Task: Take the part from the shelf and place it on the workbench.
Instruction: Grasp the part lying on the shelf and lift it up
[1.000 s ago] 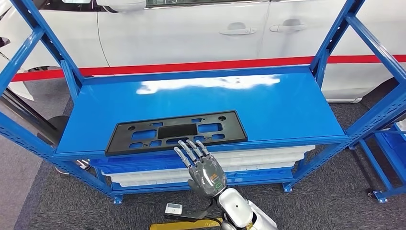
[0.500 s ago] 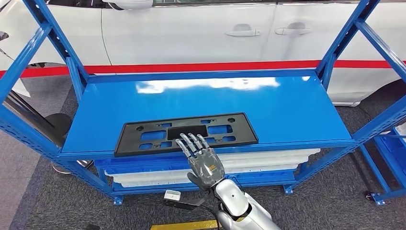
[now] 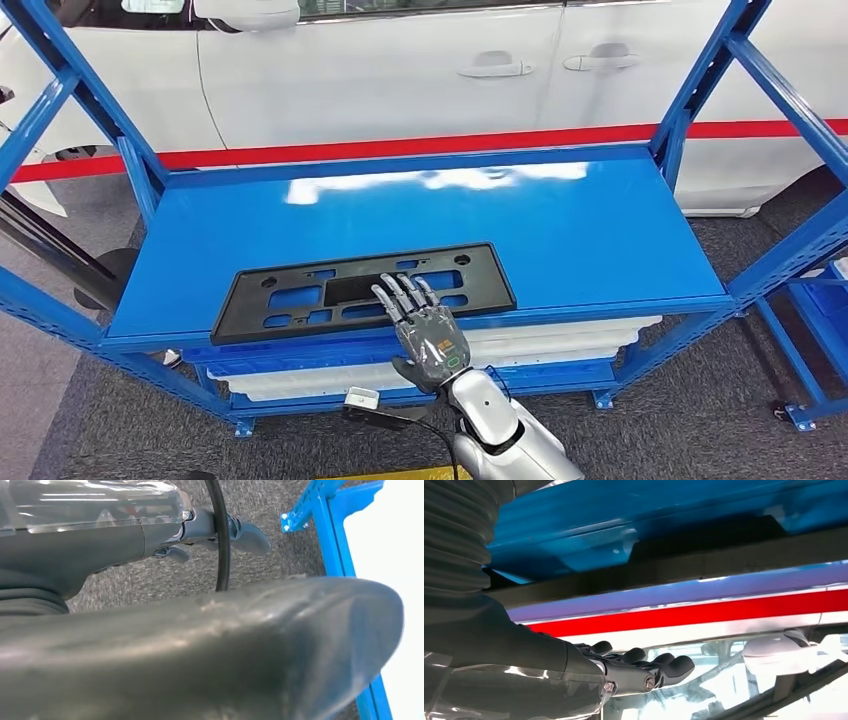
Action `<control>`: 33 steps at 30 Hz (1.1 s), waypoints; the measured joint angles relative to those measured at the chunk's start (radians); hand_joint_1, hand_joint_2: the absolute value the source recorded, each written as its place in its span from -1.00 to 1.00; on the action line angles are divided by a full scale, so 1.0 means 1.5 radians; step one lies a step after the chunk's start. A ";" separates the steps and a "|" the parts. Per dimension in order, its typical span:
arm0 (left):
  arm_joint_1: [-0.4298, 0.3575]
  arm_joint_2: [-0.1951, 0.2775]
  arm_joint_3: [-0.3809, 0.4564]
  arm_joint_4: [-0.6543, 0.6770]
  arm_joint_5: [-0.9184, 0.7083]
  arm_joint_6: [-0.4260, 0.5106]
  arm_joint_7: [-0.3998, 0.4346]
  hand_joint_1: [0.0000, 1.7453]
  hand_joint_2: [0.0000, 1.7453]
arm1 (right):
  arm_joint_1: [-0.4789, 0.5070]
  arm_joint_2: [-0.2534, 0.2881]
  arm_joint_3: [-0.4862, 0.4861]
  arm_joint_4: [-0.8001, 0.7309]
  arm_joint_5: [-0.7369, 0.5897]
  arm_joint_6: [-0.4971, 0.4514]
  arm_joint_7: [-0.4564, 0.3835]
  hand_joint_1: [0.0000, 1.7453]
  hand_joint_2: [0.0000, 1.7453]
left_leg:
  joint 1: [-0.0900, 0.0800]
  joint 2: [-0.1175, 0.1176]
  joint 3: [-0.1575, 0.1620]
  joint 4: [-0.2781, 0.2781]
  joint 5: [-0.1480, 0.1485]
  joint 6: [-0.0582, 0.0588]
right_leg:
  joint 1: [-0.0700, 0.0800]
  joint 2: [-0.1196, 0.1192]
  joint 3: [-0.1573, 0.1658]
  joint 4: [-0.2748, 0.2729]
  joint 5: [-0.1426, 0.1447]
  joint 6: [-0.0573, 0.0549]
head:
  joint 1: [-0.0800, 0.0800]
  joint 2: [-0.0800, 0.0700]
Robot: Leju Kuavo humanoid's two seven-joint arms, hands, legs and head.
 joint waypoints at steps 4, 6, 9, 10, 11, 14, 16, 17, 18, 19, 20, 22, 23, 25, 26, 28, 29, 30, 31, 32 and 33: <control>-0.001 0.001 -0.007 0.004 0.004 0.004 0.001 -1.00 -1.00 | -0.001 0.001 -0.006 0.002 -0.003 -0.003 -0.001 -1.00 1.00 | -0.004 0.000 0.054 -0.129 0.055 0.009 | 0.003 0.001 0.004 0.009 -0.013 0.011 | 0.000 0.000; 0.000 0.002 -0.009 0.005 0.005 0.004 0.002 -1.00 -1.00 | -0.002 0.001 -0.008 0.002 -0.005 -0.005 -0.001 -1.00 1.00 | -0.005 -0.002 0.055 -0.134 0.052 0.017 | 0.004 0.001 0.003 0.008 -0.014 0.017 | 0.000 0.000; 0.002 0.003 -0.010 0.008 0.007 0.004 0.003 -1.00 -1.00 | -0.002 0.001 -0.013 0.002 -0.008 -0.008 -0.001 -1.00 1.00 | 0.000 -0.001 0.060 -0.141 0.053 0.029 | 0.003 0.000 -0.009 0.039 -0.034 0.026 | 0.000 0.000; 0.001 0.003 -0.010 0.008 0.007 0.004 0.003 -1.00 -1.00 | -0.002 0.001 -0.014 0.002 -0.008 -0.008 -0.001 -1.00 1.00 | 0.000 -0.001 0.062 -0.142 0.053 0.031 | 0.001 0.000 -0.027 0.074 -0.052 0.028 | 0.000 0.000; 0.001 0.003 -0.010 0.009 0.008 0.004 0.003 -1.00 -1.00 | -0.001 0.000 -0.015 0.002 -0.008 -0.008 -0.001 -1.00 1.00 | 0.000 -0.001 0.062 -0.142 0.052 0.034 | 0.000 0.000 -0.052 0.119 -0.071 0.030 | 0.000 0.000; 0.003 0.003 -0.010 0.009 0.009 0.004 0.004 -1.00 -1.00 | 0.004 -0.001 -0.018 0.002 -0.008 -0.008 -0.001 -1.00 1.00 | 0.000 -0.001 0.065 -0.142 0.048 0.035 | -0.002 0.000 -0.104 0.193 -0.077 0.033 | 0.000 0.000; 0.004 0.003 -0.011 0.010 0.009 0.004 0.004 -1.00 -1.00 | 0.004 -0.001 -0.019 0.002 -0.008 -0.008 -0.001 -1.00 1.00 | 0.000 -0.002 0.073 -0.142 0.044 0.033 | -0.003 -0.001 -0.081 0.127 -0.026 0.030 | 0.000 0.000; 0.004 0.003 -0.011 0.011 0.009 0.004 0.004 -1.00 -1.00 | 0.004 -0.001 -0.019 0.002 -0.008 -0.008 -0.001 -0.63 1.00 | -0.001 -0.002 0.076 -0.142 0.041 0.031 | -0.002 -0.001 -0.061 0.083 -0.004 0.027 | 0.000 0.000; 0.004 0.003 -0.012 0.011 0.009 0.005 0.004 -1.00 -1.00 | 0.003 0.000 -0.020 0.002 -0.009 -0.008 -0.001 -0.13 1.00 | -0.002 -0.003 0.078 -0.141 0.038 0.028 | -0.001 0.000 -0.044 0.046 0.011 0.025 | 0.000 0.000; 0.004 0.003 -0.012 0.012 0.009 0.005 0.004 -1.00 -1.00 | 0.003 0.000 -0.020 0.002 -0.010 -0.008 -0.002 0.37 1.00 | -0.003 -0.003 0.079 -0.141 0.036 0.025 | 0.001 0.000 -0.035 0.023 0.016 0.023 | 0.000 0.000; 0.003 0.003 -0.013 0.012 0.010 0.006 0.004 -1.00 -1.00 | 0.003 0.000 -0.020 0.002 -0.012 -0.008 -0.002 0.87 1.00 | -0.003 -0.003 0.080 -0.142 0.035 0.021 | 0.003 0.001 -0.032 0.016 0.014 0.021 | 0.000 0.000; 0.003 0.004 -0.015 0.013 0.010 0.009 0.003 -1.00 -1.00 | 0.003 0.000 -0.021 0.002 -0.016 -0.007 -0.004 1.00 1.00 | -0.003 -0.002 0.082 -0.144 0.033 0.012 | 0.002 0.002 -0.030 0.011 0.015 0.015 | 0.000 0.000; 0.003 0.004 -0.016 0.013 0.010 0.009 0.003 -1.00 -1.00 | 0.003 0.001 -0.021 0.002 -0.019 -0.006 -0.004 1.00 1.00 | -0.002 -0.001 0.082 -0.140 0.029 0.009 | 0.001 0.002 -0.027 0.007 0.015 0.011 | 0.000 0.000; 0.003 0.004 -0.019 0.014 0.010 0.010 0.002 -1.00 -1.00 | 0.002 0.002 -0.021 0.002 -0.021 -0.001 -0.005 1.00 1.00 | -0.001 0.000 0.064 -0.095 0.000 0.004 | -0.002 0.001 -0.021 0.002 0.016 0.003 | 0.000 0.000; 0.003 0.004 -0.021 0.014 0.010 0.011 0.002 -1.00 -1.00 | 0.002 0.002 -0.021 0.002 -0.022 0.001 -0.005 1.00 1.00 | -0.001 0.000 0.044 -0.053 -0.021 0.002 | -0.001 0.000 -0.020 0.001 0.015 0.001 | 0.000 0.000; 0.005 0.005 -0.022 0.015 0.010 0.011 0.002 -1.00 -1.00 | 0.001 0.003 -0.021 0.005 -0.022 0.006 -0.005 1.00 1.00 | -0.001 0.000 0.000 0.032 -0.052 0.000 | 0.002 0.000 -0.019 0.002 0.014 -0.002 | 0.000 0.000; 0.006 0.005 -0.023 0.015 0.010 0.012 0.002 -1.00 -1.00 | 0.001 0.003 -0.021 0.006 -0.022 0.009 -0.005 1.00 1.00 | -0.001 0.000 -0.010 0.046 -0.049 0.000 | 0.003 0.000 -0.019 0.003 0.013 -0.002 | 0.000 0.000; 0.007 0.005 -0.024 0.015 0.009 0.012 0.002 -1.00 -1.00 | 0.000 0.003 -0.021 0.009 -0.022 0.013 -0.005 1.00 1.00 | -0.001 0.000 -0.006 0.032 -0.032 0.001 | 0.003 0.000 -0.017 0.003 0.011 -0.002 | 0.000 0.000; 0.007 0.005 -0.025 0.015 0.009 0.012 0.002 -1.00 -1.00 | -0.002 0.003 -0.021 0.011 -0.021 0.018 -0.005 1.00 1.00 | -0.001 0.000 0.011 -0.008 -0.006 0.004 | 0.004 0.001 -0.015 0.005 0.010 -0.001 | 0.000 0.000; 0.006 0.006 -0.026 0.016 0.009 0.012 0.002 -1.00 -1.00 | -0.005 0.003 -0.021 0.014 -0.020 0.023 -0.005 1.00 1.00 | -0.002 0.000 0.033 -0.057 0.018 0.007 | 0.004 0.001 -0.014 0.006 0.008 0.000 | 0.000 0.000; 0.005 0.006 -0.027 0.016 0.009 0.012 0.001 -1.00 -1.00 | -0.009 0.004 -0.021 0.017 -0.019 0.027 -0.005 1.00 1.00 | -0.003 0.000 0.053 -0.100 0.035 0.010 | 0.006 0.002 -0.013 0.008 0.006 0.002 | 0.000 0.000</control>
